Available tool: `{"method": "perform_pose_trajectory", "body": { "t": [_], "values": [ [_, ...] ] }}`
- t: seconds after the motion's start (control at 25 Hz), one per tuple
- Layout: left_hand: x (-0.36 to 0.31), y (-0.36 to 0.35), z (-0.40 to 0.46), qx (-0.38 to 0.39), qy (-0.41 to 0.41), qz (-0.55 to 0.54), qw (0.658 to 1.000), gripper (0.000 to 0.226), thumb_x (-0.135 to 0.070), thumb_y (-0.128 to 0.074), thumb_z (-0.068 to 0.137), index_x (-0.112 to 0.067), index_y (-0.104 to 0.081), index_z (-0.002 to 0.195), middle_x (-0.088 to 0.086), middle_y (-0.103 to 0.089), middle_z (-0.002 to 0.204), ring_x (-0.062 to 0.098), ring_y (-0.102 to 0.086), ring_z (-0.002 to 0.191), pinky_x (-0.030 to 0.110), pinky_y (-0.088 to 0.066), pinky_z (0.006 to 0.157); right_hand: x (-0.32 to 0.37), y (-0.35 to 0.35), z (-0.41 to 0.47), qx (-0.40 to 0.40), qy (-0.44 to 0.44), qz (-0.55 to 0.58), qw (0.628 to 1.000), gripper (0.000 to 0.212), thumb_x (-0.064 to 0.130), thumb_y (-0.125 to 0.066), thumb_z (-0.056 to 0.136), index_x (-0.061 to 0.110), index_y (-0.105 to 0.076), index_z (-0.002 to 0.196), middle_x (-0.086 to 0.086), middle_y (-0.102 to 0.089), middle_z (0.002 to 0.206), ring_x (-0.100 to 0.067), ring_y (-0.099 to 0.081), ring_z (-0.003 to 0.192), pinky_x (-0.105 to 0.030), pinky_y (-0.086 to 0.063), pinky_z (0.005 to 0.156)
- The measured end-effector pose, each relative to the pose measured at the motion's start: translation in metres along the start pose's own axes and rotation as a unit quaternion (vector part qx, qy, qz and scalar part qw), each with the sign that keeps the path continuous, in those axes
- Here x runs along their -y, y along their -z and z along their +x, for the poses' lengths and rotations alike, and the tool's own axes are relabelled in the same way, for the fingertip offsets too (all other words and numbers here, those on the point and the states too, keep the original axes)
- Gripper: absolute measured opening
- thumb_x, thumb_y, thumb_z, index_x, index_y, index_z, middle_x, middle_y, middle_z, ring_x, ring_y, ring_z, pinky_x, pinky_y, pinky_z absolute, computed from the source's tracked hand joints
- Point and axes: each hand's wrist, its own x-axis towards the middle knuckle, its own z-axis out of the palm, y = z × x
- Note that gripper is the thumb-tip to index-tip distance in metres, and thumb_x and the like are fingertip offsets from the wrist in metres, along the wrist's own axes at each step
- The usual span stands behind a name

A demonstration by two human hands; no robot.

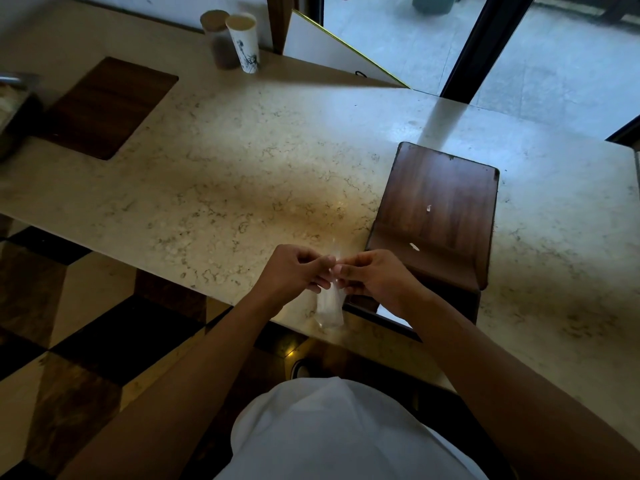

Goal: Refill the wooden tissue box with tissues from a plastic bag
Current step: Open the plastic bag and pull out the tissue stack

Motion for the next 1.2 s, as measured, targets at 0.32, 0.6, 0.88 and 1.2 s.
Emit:
{"method": "perform_pose_trajectory", "body": {
  "t": [0.32,0.6,0.88,1.2],
  "values": [
    [0.000,-0.003,0.004,0.027,0.015,0.074,0.997,0.022,-0.022,-0.063,0.097,-0.006,-0.071,0.084,0.007,-0.076,0.070,0.020,-0.074,0.064,0.031,-0.062,0.065,-0.004,-0.008,0.001,-0.043,0.067,-0.077,0.994,0.008,0.020,-0.071,0.091,0.013,-0.075,0.088,-0.002,-0.077,0.078,-0.012,-0.071,0.070,-0.026,-0.059,0.069],
    [-0.002,-0.003,0.006,0.043,-0.008,0.132,0.990,0.026,-0.014,-0.053,0.098,-0.008,-0.067,0.077,0.000,-0.068,0.062,0.011,-0.063,0.054,0.023,-0.051,0.054,-0.004,-0.010,-0.004,-0.055,0.186,-0.260,0.946,0.007,0.025,-0.073,0.088,0.027,-0.067,0.084,0.007,-0.073,0.071,-0.004,-0.070,0.061,-0.013,-0.053,0.056],
    [-0.005,-0.003,0.009,0.055,-0.019,0.201,0.978,0.022,-0.014,-0.055,0.096,0.000,-0.065,0.083,0.002,-0.069,0.065,0.009,-0.063,0.055,0.022,-0.046,0.056,0.007,-0.003,-0.005,0.008,0.144,-0.292,0.945,0.015,0.018,-0.063,0.095,0.015,-0.069,0.082,0.005,-0.075,0.068,-0.011,-0.073,0.061,-0.016,-0.056,0.060],
    [-0.011,0.000,0.004,0.149,0.058,0.098,0.982,0.026,-0.018,-0.049,0.099,-0.002,-0.068,0.091,0.010,-0.068,0.076,0.018,-0.064,0.066,0.027,-0.052,0.061,0.019,0.005,-0.002,0.064,0.145,-0.397,0.904,0.019,0.025,-0.056,0.099,0.030,-0.064,0.082,0.010,-0.064,0.069,0.007,-0.060,0.057,-0.013,-0.047,0.055]
  ]
}}
